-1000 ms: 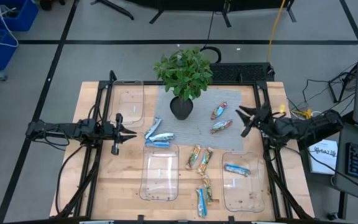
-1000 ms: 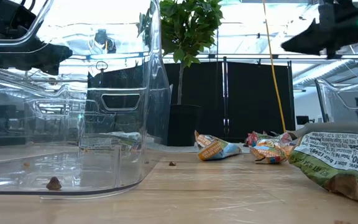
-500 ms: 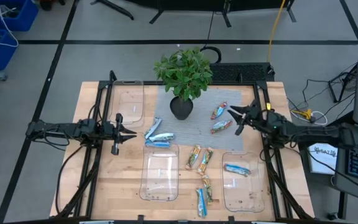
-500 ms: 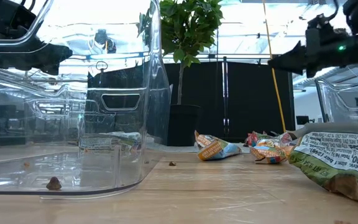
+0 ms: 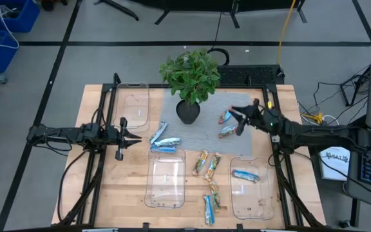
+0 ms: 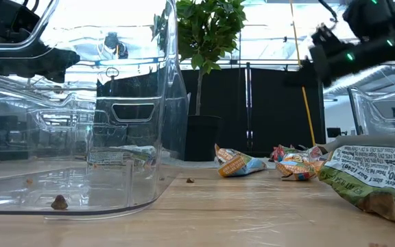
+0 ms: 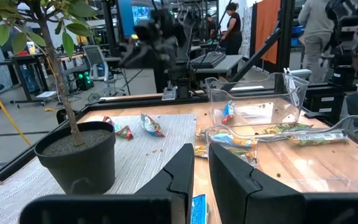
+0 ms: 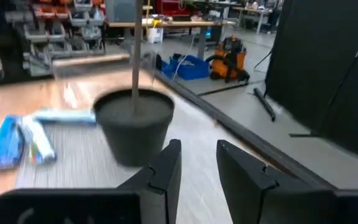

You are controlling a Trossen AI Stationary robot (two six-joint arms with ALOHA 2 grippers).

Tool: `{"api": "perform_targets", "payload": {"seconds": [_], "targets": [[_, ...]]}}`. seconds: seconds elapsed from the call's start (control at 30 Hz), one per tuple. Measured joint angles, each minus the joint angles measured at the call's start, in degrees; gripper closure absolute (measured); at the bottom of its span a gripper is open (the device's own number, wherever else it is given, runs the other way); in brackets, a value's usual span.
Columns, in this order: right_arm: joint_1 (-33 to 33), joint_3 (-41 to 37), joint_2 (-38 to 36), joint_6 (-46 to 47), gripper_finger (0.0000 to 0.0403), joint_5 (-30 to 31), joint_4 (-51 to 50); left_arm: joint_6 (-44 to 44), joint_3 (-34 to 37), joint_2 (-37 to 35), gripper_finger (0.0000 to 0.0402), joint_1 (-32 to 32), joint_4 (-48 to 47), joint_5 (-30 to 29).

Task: Pick and place Granola Bars by type
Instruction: Put the red granola bar into the bottom right transparent bin

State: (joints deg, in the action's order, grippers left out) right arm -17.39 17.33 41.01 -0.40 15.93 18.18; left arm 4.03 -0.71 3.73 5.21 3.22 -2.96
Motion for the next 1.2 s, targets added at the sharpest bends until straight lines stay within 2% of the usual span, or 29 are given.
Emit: {"api": "perform_targets", "payload": {"seconds": [0.17,0.27,0.47,0.67,0.83,0.93,1.2], "targets": [[-7.47,13.08,4.01,3.14,0.0310,-7.07,-23.34,-0.01,0.00,0.00,0.0344,0.00,-0.01,0.00],[-12.41,16.27,6.53,6.84,0.0310,-11.27,-32.10,0.00,0.00,0.00,0.0344,0.00,-0.02,0.00],[-19.35,15.80,11.73,12.26,0.0310,-21.70,-36.72,0.00,0.00,0.02,0.0344,0.00,-0.02,0.00],[-21.35,15.71,17.54,16.00,0.0310,-23.70,-36.42,0.00,0.00,0.01,0.0344,0.01,-0.02,0.00],[-21.07,17.31,21.37,17.26,0.0310,-26.57,-40.86,0.00,0.00,0.01,0.0344,0.01,-0.01,0.00],[-19.61,22.04,23.31,15.14,0.0317,-25.59,-48.15,0.00,0.00,0.00,0.0344,0.02,-0.01,0.00],[-17.30,36.27,31.93,6.92,0.0353,-12.21,-66.97,0.00,0.00,0.00,0.0344,0.01,-0.01,0.00]]}}
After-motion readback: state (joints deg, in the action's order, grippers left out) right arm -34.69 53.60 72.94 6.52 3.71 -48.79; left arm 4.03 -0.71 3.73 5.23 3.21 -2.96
